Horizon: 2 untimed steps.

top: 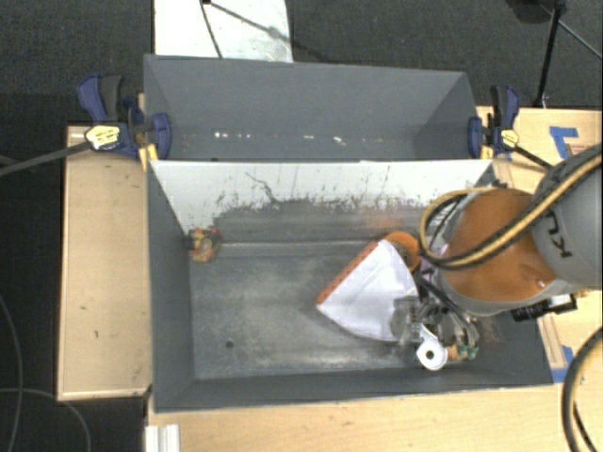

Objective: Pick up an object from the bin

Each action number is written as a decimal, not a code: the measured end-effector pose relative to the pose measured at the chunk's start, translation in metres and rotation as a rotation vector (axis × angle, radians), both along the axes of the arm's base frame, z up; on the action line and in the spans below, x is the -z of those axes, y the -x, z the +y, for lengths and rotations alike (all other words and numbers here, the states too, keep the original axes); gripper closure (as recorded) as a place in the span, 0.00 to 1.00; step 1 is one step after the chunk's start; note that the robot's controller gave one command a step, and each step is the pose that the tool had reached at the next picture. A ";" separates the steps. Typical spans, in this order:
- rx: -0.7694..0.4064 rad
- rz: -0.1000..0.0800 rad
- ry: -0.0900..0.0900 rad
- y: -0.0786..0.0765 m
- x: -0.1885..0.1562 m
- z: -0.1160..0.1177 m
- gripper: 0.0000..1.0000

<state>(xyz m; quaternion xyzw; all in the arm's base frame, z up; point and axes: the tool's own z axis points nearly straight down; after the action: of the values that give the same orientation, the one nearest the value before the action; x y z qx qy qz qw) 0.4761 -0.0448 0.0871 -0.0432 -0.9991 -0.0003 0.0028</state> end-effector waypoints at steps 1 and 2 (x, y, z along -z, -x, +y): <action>0.001 0.004 0.000 0.001 -0.024 0.000 1.00; 0.004 -0.007 0.001 -0.001 -0.057 0.000 1.00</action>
Offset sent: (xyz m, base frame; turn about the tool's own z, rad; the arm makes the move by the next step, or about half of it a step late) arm 0.0002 0.0000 0.0566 0.0000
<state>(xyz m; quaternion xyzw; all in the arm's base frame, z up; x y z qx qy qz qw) 0.4767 -0.0448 0.1437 -0.0451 -0.9990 -0.0002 -0.0008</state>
